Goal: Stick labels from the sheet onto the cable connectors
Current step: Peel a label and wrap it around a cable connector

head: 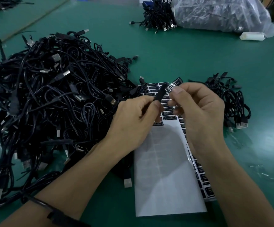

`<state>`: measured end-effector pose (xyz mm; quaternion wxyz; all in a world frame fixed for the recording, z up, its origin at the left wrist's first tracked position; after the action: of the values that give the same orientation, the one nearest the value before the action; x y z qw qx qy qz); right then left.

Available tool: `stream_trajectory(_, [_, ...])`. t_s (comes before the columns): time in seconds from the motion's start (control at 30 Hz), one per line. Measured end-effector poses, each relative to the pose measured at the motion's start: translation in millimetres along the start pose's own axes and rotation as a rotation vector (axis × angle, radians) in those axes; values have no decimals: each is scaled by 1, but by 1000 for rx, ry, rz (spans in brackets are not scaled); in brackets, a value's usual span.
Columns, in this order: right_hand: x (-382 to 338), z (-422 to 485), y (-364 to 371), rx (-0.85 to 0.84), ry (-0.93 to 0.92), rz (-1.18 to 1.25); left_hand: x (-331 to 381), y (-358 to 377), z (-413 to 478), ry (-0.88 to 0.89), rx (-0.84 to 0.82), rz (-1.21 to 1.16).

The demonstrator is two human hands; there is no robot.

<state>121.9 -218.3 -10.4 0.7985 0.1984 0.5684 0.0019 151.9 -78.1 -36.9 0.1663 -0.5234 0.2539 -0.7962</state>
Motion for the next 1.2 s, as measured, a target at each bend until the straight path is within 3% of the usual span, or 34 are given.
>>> stream_trajectory(1.2, [3, 4, -4, -119, 27, -209, -2, 2, -1, -6, -64, -56])
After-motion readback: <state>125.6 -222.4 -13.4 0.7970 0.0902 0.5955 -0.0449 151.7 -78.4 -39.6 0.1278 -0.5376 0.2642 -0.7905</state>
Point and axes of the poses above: each hand's wrist, its own z-axis towards the middle knuckle, its own y-axis out of the palm, x = y × z, the point moved 2 cm from there along z, towards the middle knuckle, and after that the axes turned 13 degrees about z, right-handed, at the moved point
